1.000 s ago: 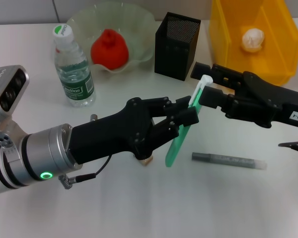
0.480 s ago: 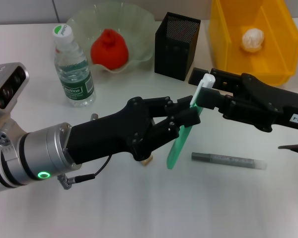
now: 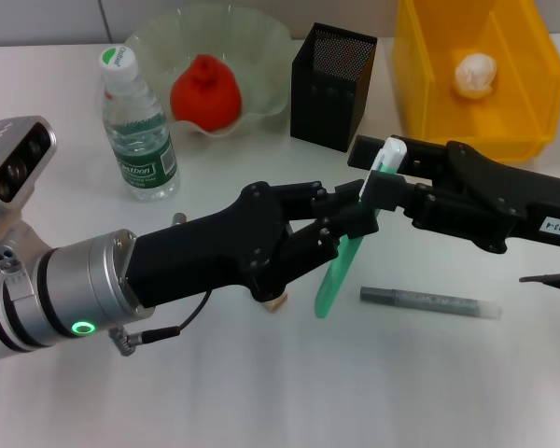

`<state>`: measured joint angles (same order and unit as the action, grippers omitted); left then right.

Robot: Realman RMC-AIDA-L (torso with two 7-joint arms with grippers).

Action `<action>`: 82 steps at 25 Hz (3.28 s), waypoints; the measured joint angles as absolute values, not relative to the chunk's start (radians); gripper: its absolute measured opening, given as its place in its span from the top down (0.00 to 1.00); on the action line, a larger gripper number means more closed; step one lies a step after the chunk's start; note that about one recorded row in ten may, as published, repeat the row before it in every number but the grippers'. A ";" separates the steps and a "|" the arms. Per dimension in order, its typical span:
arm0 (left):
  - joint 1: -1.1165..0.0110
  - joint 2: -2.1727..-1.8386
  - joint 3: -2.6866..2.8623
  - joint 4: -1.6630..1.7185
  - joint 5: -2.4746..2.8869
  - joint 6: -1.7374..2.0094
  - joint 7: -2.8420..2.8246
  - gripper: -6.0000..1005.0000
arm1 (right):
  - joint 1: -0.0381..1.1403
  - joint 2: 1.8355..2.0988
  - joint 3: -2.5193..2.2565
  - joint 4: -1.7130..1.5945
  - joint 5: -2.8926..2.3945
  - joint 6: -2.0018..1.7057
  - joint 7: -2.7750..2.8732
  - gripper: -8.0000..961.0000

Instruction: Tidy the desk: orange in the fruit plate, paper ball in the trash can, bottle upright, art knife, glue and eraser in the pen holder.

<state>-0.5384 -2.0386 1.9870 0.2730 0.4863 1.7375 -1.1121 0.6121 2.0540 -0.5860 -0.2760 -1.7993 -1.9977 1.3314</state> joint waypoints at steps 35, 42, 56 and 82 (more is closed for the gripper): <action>-0.538 -2.039 1.985 0.261 0.486 1.735 -1.104 0.80 | 0.615 2.051 -0.579 -0.270 -1.795 -1.998 1.333 0.69; -0.538 -2.039 1.985 0.261 0.485 1.727 -1.109 0.80 | 0.614 2.052 -0.577 -0.270 -1.795 -1.993 1.345 0.79; -0.537 -2.039 1.985 0.259 0.482 1.712 -1.109 0.73 | 0.615 2.052 -0.577 -0.270 -1.793 -1.994 1.345 0.80; -0.522 -1.996 1.960 0.177 0.487 1.641 -0.972 0.14 | 0.604 2.025 -0.498 -0.362 -1.792 -1.942 1.342 0.79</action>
